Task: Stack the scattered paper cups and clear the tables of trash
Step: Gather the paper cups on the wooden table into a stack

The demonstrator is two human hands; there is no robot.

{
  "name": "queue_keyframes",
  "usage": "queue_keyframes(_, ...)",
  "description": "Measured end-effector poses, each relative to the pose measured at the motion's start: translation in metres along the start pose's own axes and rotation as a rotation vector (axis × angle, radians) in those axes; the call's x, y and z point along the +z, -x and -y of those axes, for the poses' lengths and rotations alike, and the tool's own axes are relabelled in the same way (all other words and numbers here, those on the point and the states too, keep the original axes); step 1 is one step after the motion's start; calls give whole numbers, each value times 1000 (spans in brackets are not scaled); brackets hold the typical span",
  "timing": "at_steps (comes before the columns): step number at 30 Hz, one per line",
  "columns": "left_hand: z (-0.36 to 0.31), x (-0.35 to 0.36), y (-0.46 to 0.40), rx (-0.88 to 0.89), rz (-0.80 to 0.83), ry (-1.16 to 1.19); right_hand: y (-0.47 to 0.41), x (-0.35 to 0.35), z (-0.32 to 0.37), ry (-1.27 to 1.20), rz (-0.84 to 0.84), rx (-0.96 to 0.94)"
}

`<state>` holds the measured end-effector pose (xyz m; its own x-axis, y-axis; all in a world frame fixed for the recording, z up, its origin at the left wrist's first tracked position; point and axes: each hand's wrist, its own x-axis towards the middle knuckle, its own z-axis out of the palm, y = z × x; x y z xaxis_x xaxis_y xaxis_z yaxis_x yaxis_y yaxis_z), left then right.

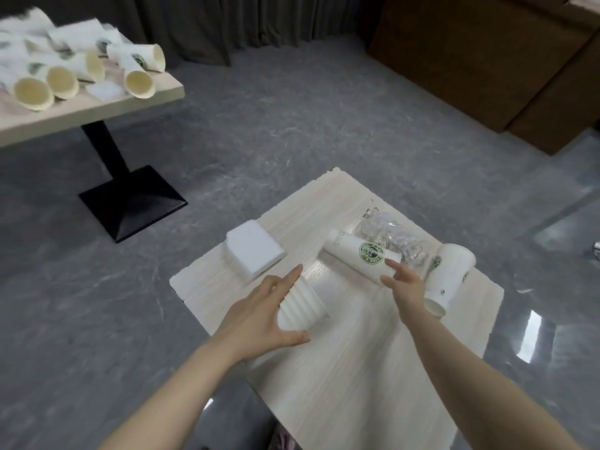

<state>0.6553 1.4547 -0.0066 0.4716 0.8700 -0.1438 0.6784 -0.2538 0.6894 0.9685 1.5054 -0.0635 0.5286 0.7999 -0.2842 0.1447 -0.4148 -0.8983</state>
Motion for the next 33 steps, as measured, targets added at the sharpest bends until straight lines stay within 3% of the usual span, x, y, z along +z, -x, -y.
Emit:
queue_keyframes(8, 1, 1, -1, 9, 25, 3, 19, -11, -2, -118, 9, 26)
queue_keyframes(21, 5, -6, 0, 60, 101, -74, 88, -54, 48, -238, 45, -150)
queue_keyframes(33, -9, -11, 11, 171, 137, -41, 148, -40, 60, -312, 294, -154)
